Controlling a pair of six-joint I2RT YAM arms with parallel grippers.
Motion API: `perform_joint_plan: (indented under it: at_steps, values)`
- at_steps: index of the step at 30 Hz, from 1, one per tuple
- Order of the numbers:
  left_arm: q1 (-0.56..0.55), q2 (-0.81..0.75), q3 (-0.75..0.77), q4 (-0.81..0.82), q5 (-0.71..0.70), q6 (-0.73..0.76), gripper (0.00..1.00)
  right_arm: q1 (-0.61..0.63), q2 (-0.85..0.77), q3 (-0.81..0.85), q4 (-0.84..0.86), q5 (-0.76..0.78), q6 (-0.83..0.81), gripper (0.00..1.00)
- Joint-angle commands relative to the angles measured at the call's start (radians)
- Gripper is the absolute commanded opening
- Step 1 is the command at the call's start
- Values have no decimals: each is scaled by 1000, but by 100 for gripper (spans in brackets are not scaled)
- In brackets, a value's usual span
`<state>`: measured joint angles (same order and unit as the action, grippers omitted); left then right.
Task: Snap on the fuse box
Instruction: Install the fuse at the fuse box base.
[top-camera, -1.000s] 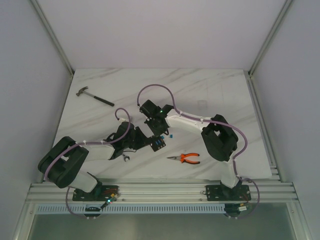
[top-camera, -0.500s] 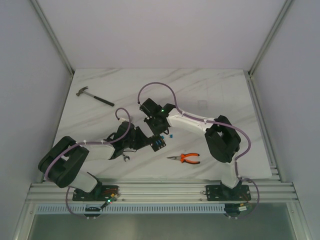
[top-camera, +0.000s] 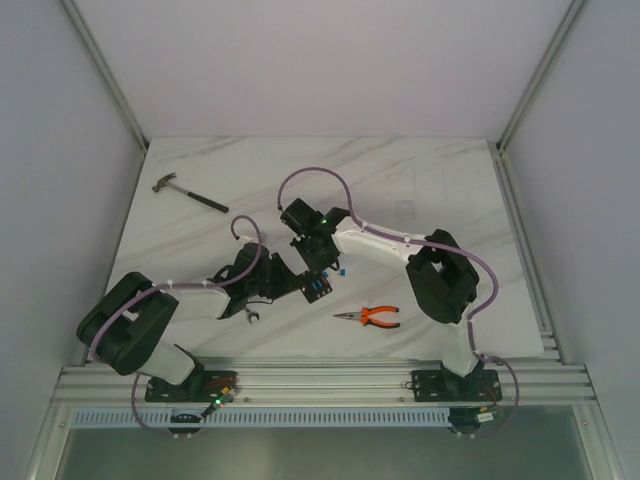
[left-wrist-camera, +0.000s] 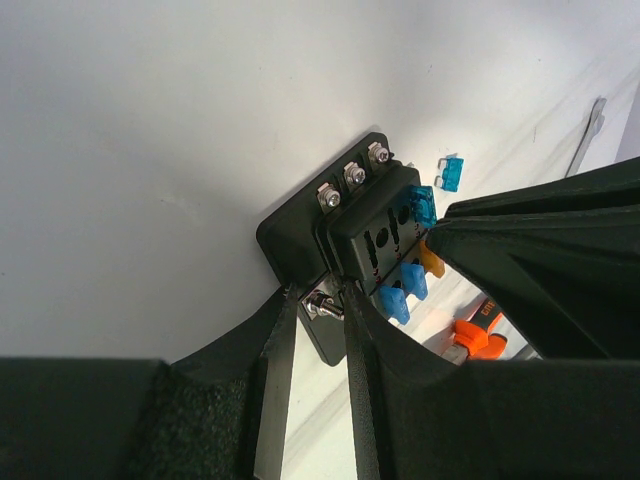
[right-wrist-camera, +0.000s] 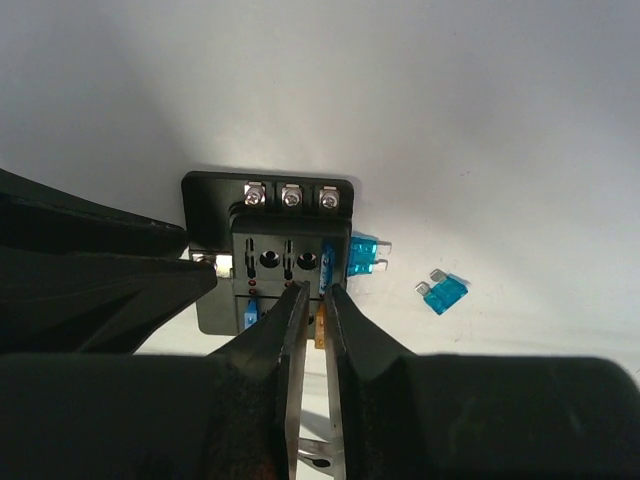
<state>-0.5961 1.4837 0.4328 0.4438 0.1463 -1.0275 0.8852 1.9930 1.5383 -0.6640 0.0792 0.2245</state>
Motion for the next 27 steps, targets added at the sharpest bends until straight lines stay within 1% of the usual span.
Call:
perform_joint_plan:
  at_steps: [1,5,11,20,27]
  values:
    - [-3,25,9,-53,1,18,35,-3,34,11,-23,10,9,18]
    - [-4,25,8,-52,0,20,35,-2,49,8,-27,16,9,14]
    - [-4,26,6,-52,0,18,35,-2,76,8,-35,19,0,0]
    - [-4,29,5,-51,-2,17,35,5,156,-18,-69,20,-20,0]
    - [-4,33,1,-50,-2,16,35,12,248,-53,-52,0,-30,0]
